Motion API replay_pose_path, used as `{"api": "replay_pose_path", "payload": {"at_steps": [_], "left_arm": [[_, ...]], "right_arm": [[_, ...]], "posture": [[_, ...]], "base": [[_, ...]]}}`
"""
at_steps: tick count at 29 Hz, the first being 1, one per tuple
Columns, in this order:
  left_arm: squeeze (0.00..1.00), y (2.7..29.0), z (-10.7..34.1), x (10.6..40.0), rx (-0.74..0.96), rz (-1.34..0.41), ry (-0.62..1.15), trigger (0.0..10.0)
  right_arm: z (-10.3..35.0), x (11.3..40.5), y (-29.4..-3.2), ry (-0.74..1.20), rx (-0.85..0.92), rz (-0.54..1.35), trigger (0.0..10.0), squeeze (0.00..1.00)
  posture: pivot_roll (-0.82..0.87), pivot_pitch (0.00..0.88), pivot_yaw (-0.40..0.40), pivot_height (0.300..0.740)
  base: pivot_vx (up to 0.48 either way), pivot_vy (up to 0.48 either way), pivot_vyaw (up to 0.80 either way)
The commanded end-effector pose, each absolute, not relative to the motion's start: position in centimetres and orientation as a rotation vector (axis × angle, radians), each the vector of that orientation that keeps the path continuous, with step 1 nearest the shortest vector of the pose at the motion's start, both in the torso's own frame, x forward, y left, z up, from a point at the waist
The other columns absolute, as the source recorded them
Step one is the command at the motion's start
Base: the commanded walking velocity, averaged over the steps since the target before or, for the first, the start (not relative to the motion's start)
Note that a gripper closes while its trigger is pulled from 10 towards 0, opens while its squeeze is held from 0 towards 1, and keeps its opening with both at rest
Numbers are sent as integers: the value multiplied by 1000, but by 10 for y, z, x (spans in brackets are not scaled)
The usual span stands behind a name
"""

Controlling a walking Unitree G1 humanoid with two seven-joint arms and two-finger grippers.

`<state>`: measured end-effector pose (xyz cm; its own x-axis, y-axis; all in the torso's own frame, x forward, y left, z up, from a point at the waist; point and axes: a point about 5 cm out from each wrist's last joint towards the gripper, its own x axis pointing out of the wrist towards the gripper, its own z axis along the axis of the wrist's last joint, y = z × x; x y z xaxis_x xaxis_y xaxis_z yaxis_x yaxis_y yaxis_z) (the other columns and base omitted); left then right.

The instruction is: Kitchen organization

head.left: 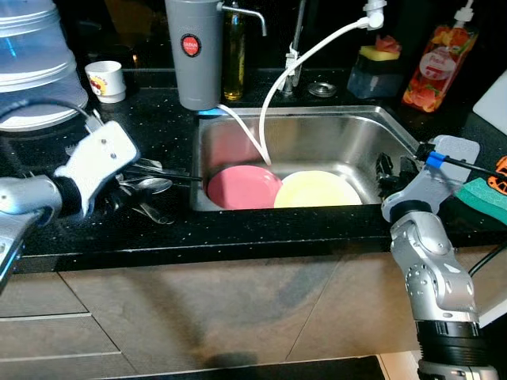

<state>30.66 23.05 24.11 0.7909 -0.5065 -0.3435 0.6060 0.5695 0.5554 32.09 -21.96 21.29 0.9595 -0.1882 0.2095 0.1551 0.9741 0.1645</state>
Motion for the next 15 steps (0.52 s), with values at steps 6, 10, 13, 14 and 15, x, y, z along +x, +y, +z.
{"api": "replay_pose_path", "payload": {"at_steps": [6,10,13,14,15], "left_arm": [[0,199,207,332,686,-682,137,10000],[0,191,191,343,710,-667,150,10000],[0,192,186,352,784,-595,137,9176],[0,192,186,355,811,-569,127,5098],[0,192,186,356,833,-550,115,2902]], "right_arm": [[209,321,-219,-204,140,-173,10000,0],[209,322,-219,-206,136,-169,10000,0],[210,322,-218,-208,135,-166,10000,0],[210,322,-218,-209,134,-165,10000,0],[210,322,-218,-210,134,-164,10000,0]], "posture": [[82,0,-31,740],[74,0,-31,740],[74,0,-31,740],[74,0,-31,740],[61,0,-32,740]], "base": [[0,0,0],[0,0,0],[0,0,0],[0,0,0],[0,0,0]]}}
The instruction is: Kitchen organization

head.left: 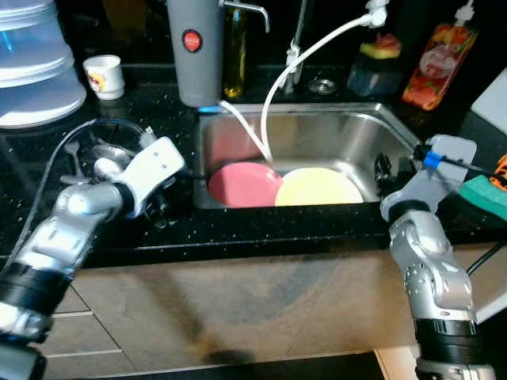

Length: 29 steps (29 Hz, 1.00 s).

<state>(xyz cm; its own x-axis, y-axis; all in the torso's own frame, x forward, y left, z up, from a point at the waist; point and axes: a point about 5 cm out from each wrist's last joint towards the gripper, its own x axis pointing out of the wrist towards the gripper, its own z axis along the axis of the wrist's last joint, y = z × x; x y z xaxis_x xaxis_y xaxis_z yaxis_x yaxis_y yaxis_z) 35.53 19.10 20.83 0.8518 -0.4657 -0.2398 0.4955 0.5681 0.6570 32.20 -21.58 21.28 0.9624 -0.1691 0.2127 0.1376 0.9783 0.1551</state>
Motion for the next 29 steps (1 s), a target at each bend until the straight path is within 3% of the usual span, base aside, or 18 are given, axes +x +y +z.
{"api": "replay_pose_path", "payload": {"at_steps": [1,2,3,19,20,25,29], "left_arm": [[0,192,186,357,843,-529,105,2902],[0,192,186,357,845,-520,98,2902],[0,192,187,357,851,-507,89,0],[0,180,223,360,801,-356,-123,0],[0,173,235,360,774,-347,-204,10000],[0,140,292,363,760,-288,-529,10000],[0,114,315,365,744,-320,-656,10000]], "right_arm": [[210,322,-219,-210,133,-164,10000,0],[210,322,-219,-210,133,-165,10000,0],[210,322,-219,-210,133,-166,10000,0],[206,324,-219,-200,138,-164,10000,0],[206,324,-219,-199,139,-163,10000,0],[207,326,-217,-201,143,-158,10000,0],[207,325,-216,-206,146,-158,10000,0]], "posture": [[61,0,-32,740],[61,0,-32,740],[61,0,-32,740],[75,0,-38,740],[75,0,-41,740],[69,0,-39,740],[59,0,-33,740]], "base": [[0,0,0],[0,0,0],[0,0,0],[0,0,0],[0,0,0],[0,0,0],[0,0,0]]}}
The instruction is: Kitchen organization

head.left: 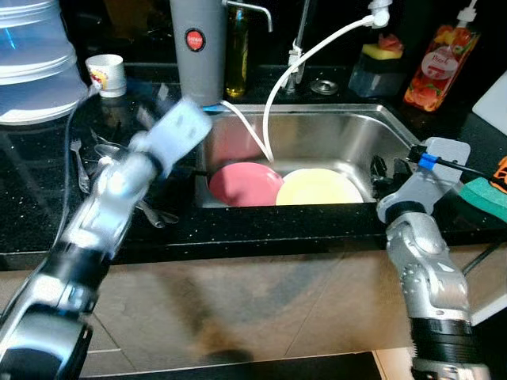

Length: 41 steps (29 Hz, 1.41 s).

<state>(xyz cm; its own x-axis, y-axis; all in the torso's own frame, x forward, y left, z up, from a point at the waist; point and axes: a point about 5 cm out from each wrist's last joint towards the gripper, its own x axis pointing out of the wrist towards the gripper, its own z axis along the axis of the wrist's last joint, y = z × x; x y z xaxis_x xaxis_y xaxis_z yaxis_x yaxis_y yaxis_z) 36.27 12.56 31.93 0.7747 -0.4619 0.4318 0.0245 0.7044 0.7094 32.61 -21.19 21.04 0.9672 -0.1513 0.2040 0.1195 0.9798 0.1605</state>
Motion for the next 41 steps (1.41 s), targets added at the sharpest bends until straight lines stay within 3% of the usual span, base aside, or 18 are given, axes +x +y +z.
{"api": "replay_pose_path", "payload": {"at_steps": [1,3,6,7,8,10,16,20,22,23,24,25,26,31,33,34,38,41], "left_arm": [[0,109,319,366,735,-330,-677,10000],[0,102,320,367,730,-350,-689,10000],[0,66,313,372,653,-510,-686,10000],[0,56,306,375,545,-590,-626,10000],[0,56,306,375,545,-590,-626,10000],[0,32,284,382,283,-697,-492,10000],[0,4,251,379,145,-799,-370,10000],[0,-3,236,382,34,-819,-233,10000],[0,16,214,393,104,-659,-72,10000],[0,16,214,393,104,-659,-72,10000],[141,25,207,397,130,-606,-27,10000],[141,25,207,397,130,-606,-27,10000],[1000,54,200,403,193,-504,1,10000],[1000,70,211,405,234,-482,-68,10000],[941,78,219,406,251,-490,-107,10000],[0,93,239,405,289,-518,-187,10000],[0,108,261,395,391,-622,-293,10000],[0,143,279,370,654,-774,-341,10000]], "right_arm": [[206,324,-217,-206,148,-160,10000,0],[206,324,-217,-208,150,-163,10000,0],[207,319,-219,-221,162,-183,10000,0],[208,317,-219,-230,162,-188,10000,0],[208,317,-219,-230,162,-188,10000,0],[212,310,-219,-265,157,-194,10000,0],[219,302,-215,-321,197,-169,10000,0],[223,300,-212,-337,180,-153,10000,0],[223,298,-214,-338,177,-159,10000,0],[223,298,-214,-338,177,-159,10000,0],[223,297,-214,-336,177,-162,10000,0],[223,297,-214,-336,177,-162,10000,0],[220,298,-214,-325,184,-162,10000,0],[221,301,-212,-324,187,-148,10000,0],[222,303,-210,-324,189,-140,10000,0],[223,305,-208,-324,190,-128,10000,0],[223,308,-207,-322,192,-118,10000,0],[222,309,-204,-320,195,-108,10000,0]], "posture": [[59,0,-33,740],[46,0,-23,740],[19,0,0,740],[0,0,13,740],[0,0,13,740],[-36,0,25,740],[-73,0,25,740],[-88,0,30,740],[-90,0,34,740],[-90,0,34,740],[-85,0,32,740],[-85,0,32,740],[-63,0,18,740],[-46,0,6,740],[-35,0,0,740],[-24,0,-4,740],[-12,0,-9,740],[9,0,-4,740]], "base": [[0,0,0],[0,0,0],[0,0,0],[0,0,0],[0,0,0],[0,0,0],[0,0,0],[0,0,0],[0,0,0],[0,0,0],[0,0,0],[0,0,0],[0,0,0],[0,0,0],[0,0,0],[0,0,0],[0,0,0],[0,0,0]]}}
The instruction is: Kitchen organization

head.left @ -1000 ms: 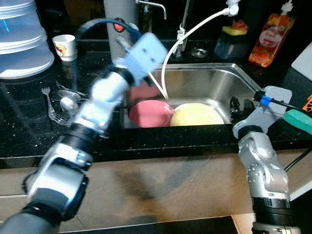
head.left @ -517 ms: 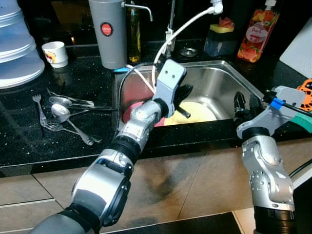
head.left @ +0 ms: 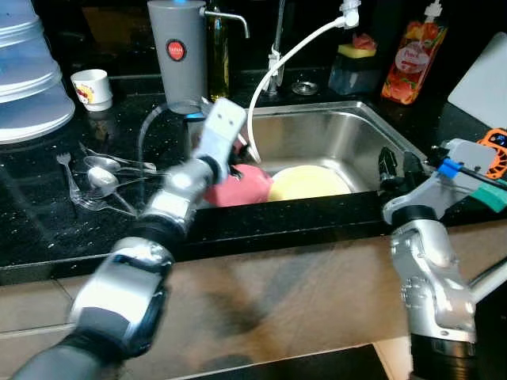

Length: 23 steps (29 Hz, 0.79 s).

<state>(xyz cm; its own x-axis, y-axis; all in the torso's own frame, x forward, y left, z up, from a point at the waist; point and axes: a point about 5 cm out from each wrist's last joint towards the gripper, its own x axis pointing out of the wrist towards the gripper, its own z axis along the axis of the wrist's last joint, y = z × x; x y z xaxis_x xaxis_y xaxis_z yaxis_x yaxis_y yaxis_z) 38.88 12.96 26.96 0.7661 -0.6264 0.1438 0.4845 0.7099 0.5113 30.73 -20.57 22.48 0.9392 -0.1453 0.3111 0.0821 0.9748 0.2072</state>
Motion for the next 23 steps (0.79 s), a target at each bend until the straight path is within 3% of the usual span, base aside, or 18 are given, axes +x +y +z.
{"api": "replay_pose_path", "payload": {"at_steps": [1,2,5,10,20,23], "left_arm": [[0,155,281,362,723,-806,-327,10000],[0,155,281,362,723,-806,-327,10000],[0,190,279,346,904,-834,-201,10000],[0,205,261,330,916,-933,-49,10000],[0,170,236,358,814,-969,-4,10000],[0,165,227,367,897,-928,47,10000]], "right_arm": [[221,309,-204,-318,195,-107,10000,0],[221,309,-204,-318,195,-107,10000,0],[218,309,-204,-309,199,-107,10000,0],[216,314,-200,-300,208,-91,10000,0],[217,317,-197,-302,205,-75,10000,0],[217,315,-199,-304,203,-88,10000,0]], "posture": [[9,0,-4,740],[9,0,-4,740],[30,0,-2,740],[53,0,-15,740],[44,0,-22,740],[23,0,-9,740]], "base": [[0,0,0],[0,0,0],[0,0,0],[0,0,0],[0,0,0],[0,0,0]]}}
